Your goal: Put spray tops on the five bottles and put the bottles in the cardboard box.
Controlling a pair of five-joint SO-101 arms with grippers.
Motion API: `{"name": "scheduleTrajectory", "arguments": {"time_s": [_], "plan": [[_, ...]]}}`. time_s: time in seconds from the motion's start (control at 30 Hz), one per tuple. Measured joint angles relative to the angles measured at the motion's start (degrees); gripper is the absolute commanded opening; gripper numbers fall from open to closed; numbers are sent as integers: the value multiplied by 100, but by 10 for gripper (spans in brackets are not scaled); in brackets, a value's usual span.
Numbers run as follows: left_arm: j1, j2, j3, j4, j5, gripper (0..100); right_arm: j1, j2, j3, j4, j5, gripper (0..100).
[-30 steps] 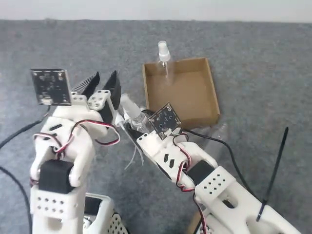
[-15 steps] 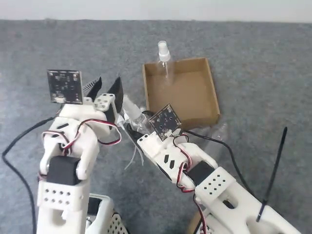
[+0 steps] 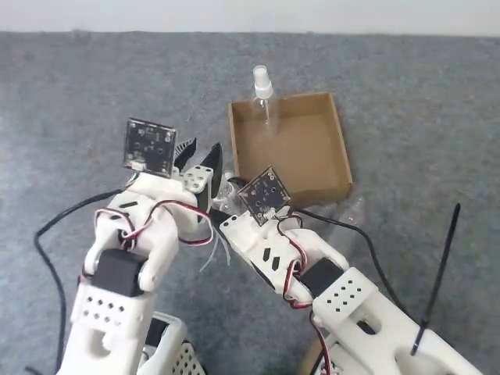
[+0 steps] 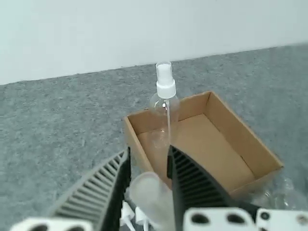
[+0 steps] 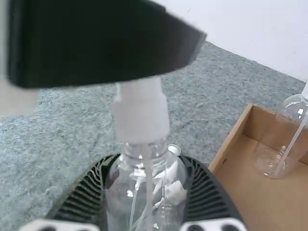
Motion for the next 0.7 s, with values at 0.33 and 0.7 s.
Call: {"name": "scheduleTrajectory", "arguments": {"time_s": [0.33,0.7], "plan": [[-668,0,-1011,352,0,115,0,0,0,0,0,6],[-888,0,-475,343,-220,112,0,0,0,0,0,6]]}}
